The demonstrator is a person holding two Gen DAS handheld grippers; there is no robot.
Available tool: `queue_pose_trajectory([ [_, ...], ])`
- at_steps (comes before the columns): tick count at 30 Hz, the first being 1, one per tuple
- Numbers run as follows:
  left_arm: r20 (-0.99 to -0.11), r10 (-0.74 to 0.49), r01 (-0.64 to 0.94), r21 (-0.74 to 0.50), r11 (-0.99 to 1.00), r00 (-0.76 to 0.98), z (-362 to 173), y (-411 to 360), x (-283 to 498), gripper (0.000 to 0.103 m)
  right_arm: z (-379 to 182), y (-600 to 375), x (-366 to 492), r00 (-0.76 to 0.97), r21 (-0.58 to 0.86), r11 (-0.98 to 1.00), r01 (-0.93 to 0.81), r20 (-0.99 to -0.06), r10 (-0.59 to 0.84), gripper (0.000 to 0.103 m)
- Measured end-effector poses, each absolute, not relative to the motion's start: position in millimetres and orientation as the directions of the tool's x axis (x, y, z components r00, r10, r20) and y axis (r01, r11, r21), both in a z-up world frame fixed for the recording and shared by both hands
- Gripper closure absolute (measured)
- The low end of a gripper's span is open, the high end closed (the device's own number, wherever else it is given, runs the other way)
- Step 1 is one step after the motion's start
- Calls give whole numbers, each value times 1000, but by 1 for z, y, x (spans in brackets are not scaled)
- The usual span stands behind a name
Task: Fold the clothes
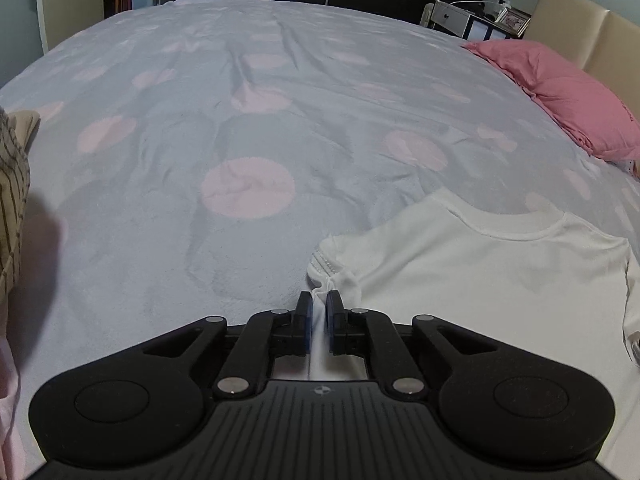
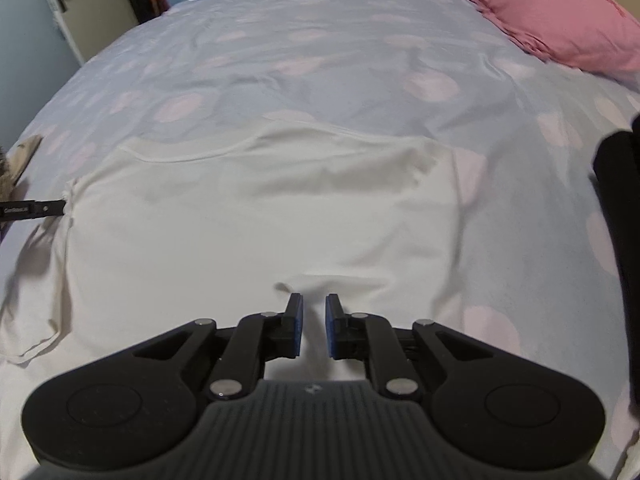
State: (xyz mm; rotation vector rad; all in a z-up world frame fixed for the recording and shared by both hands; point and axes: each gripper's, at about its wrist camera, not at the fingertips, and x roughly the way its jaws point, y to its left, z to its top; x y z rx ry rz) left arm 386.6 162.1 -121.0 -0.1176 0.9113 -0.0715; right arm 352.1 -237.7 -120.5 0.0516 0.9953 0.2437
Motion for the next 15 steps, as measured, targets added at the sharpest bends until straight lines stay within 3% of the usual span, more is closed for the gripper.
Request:
queue_pose_trajectory([
  [3, -786, -93, 44, -83, 996, 611, -107, 165, 376, 84, -115, -240, 349, 526, 164, 969, -186, -816, 239, 86],
  [15, -782, -91, 308, 133, 942, 616, -73, 172, 254, 82, -86, -219, 330, 557, 155, 944, -292, -774, 300, 80],
])
